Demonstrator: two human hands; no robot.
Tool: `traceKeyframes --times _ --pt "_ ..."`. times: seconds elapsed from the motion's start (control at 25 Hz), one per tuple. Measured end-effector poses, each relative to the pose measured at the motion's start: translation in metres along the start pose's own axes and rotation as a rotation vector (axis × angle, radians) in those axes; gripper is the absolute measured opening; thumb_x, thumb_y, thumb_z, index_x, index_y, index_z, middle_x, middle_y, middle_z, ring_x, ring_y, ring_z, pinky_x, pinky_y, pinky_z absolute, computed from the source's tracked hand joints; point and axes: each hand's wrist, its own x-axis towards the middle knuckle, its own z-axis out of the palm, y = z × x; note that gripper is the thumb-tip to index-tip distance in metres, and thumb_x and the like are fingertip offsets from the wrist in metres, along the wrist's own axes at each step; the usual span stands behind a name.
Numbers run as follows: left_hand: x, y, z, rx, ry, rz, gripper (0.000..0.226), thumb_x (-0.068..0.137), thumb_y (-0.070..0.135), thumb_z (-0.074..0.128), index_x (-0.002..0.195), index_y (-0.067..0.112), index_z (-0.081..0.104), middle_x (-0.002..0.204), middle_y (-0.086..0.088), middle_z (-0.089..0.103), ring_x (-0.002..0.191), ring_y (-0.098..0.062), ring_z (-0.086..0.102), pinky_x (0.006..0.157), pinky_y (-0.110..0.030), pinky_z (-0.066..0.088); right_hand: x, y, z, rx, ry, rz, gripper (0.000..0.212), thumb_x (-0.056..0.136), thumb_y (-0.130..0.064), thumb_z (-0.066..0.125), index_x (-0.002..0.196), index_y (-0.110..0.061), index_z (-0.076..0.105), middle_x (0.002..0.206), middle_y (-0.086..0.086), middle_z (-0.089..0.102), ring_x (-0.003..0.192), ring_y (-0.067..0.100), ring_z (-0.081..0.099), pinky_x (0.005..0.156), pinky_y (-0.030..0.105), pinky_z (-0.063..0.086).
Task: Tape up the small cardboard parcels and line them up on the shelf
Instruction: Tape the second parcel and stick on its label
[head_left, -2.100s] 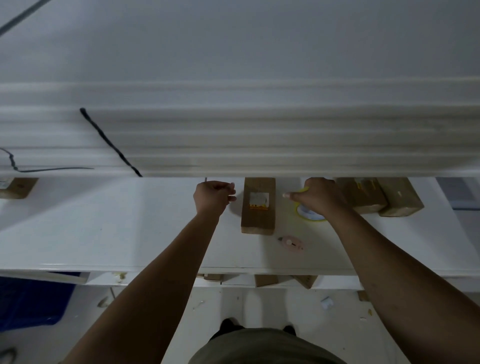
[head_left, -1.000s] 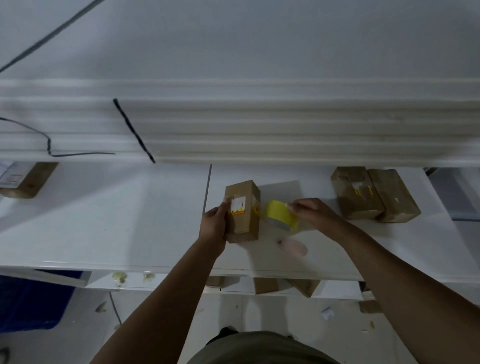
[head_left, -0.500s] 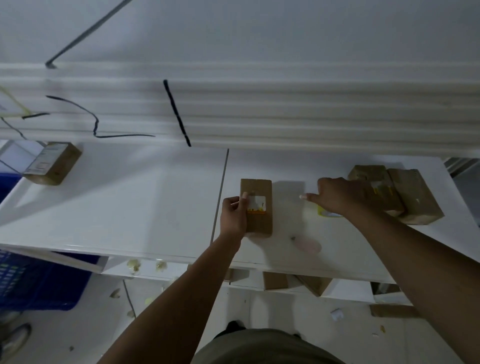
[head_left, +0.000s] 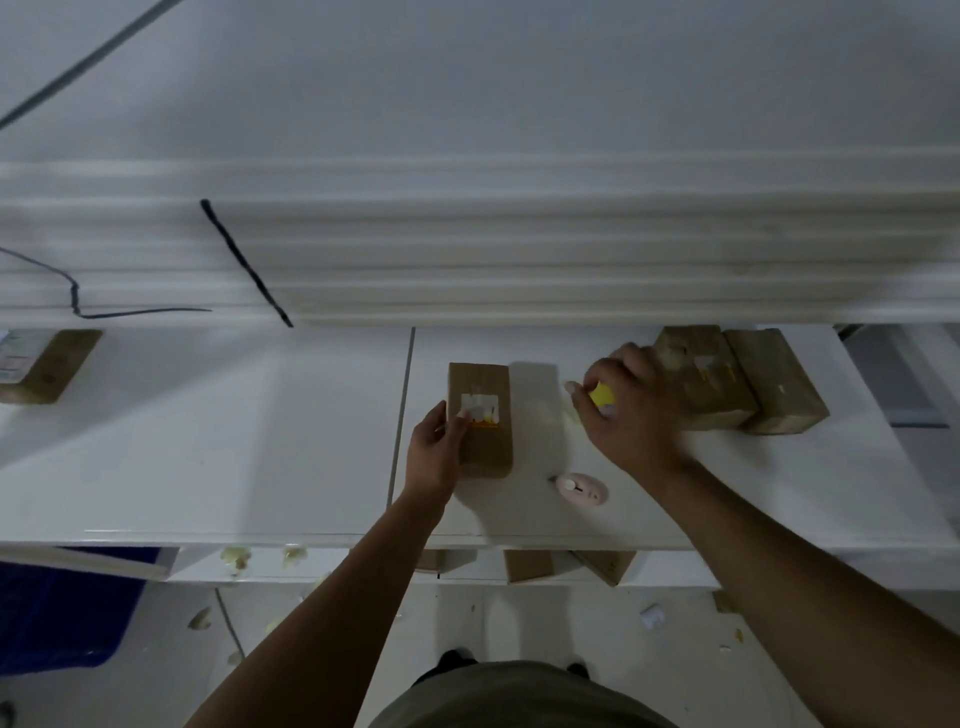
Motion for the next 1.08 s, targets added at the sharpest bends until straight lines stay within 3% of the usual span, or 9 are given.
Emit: traceKeyframes --times 0.08,0.16,0.24,0.4,0.52,0.64,0.76,0.92,1.08 --pt "-0.003 0.001 0.000 0.017 -0.010 0.013 0.022 0.107 0.042 0.058 0.102 0.055 0.074 0.098 0.024 0.078 0.086 0.006 0.073 0.060 -0.010 0.056 -0.028 -0.013 0.002 0.051 -0.288 0.243 0.039 0.094 -0.059 0.058 0.082 -0.022 0.054 0.087 -0.002 0.054 0.075 0.020 0.055 0.063 0.033 0.045" --pt "-0.007 0.000 -0.001 0.019 -0.009 0.031 0.024 0.106 0.046 0.057 0.101 0.065 0.071 0.101 0.028 0.076 0.088 0.009 0.072 0.060 -0.008 0.055 -0.058 -0.018 0.009 -0.090 -0.670 0.434 0.048 0.095 -0.069 0.050 0.103 -0.022 0.054 0.106 0.003 0.059 0.095 0.029 0.063 0.073 0.039 0.052" --pt "-0.009 -0.003 -0.002 0.016 -0.006 0.051 0.023 0.106 0.047 0.057 0.104 0.067 0.070 0.103 0.029 0.076 0.091 0.009 0.071 0.062 -0.007 0.055 -0.077 -0.020 0.010 -0.209 -0.825 0.400 0.054 0.097 -0.067 0.047 0.120 -0.019 0.047 0.122 0.008 0.054 0.114 0.033 0.060 0.082 0.042 0.051" --pt "-0.007 -0.009 -0.002 0.047 0.019 0.056 0.025 0.104 0.052 0.058 0.126 0.050 0.069 0.115 0.017 0.077 0.099 0.001 0.073 0.071 -0.018 0.059 -0.070 -0.022 0.009 -0.076 -0.832 0.454 0.043 0.103 -0.059 0.047 0.116 -0.018 0.050 0.116 0.009 0.065 0.106 0.032 0.067 0.077 0.040 0.051" --pt "-0.004 -0.012 -0.001 0.050 0.018 0.084 0.028 0.106 0.048 0.057 0.131 0.041 0.068 0.117 0.013 0.076 0.101 -0.003 0.073 0.072 -0.020 0.060 -0.045 -0.037 0.011 0.334 -0.609 0.696 0.029 0.101 -0.057 0.056 0.090 -0.030 0.051 0.071 -0.005 0.068 0.066 0.020 0.066 0.062 0.034 0.049" --pt "-0.005 -0.013 -0.002 0.049 0.014 0.091 0.029 0.107 0.047 0.057 0.132 0.037 0.067 0.119 0.009 0.076 0.104 -0.008 0.074 0.075 -0.023 0.061 -0.015 -0.057 0.027 0.551 -0.436 0.791 0.016 0.105 -0.036 0.057 0.099 -0.021 0.056 0.077 0.006 0.065 0.060 0.023 0.062 0.053 0.043 0.054" --pt "-0.005 -0.013 -0.002 0.041 0.007 0.093 0.028 0.107 0.045 0.056 0.131 0.035 0.067 0.117 0.008 0.076 0.105 -0.009 0.074 0.080 -0.027 0.062 -0.002 -0.069 0.040 0.479 -0.350 0.769 0.018 0.106 -0.026 0.055 0.108 -0.009 0.054 0.088 0.021 0.067 0.075 0.041 0.068 0.064 0.055 0.059" --pt "-0.005 -0.011 0.000 0.009 0.009 0.089 0.026 0.108 0.039 0.056 0.131 0.033 0.067 0.113 0.009 0.078 0.101 -0.005 0.075 0.072 -0.017 0.059 -0.016 -0.069 0.044 0.278 -0.564 0.615 0.018 0.097 -0.021 0.058 0.089 -0.006 0.054 0.076 0.017 0.064 0.073 0.045 0.067 0.062 0.048 0.055" --pt "-0.003 -0.010 0.000 -0.040 0.018 0.046 0.034 0.107 0.041 0.057 0.139 0.029 0.064 0.123 0.000 0.075 0.109 -0.016 0.074 0.085 -0.035 0.065 -0.023 -0.063 0.035 0.289 -0.694 0.678 0.021 0.096 -0.030 0.059 0.082 -0.015 0.056 0.076 0.014 0.066 0.073 0.042 0.069 0.063 0.045 0.057"
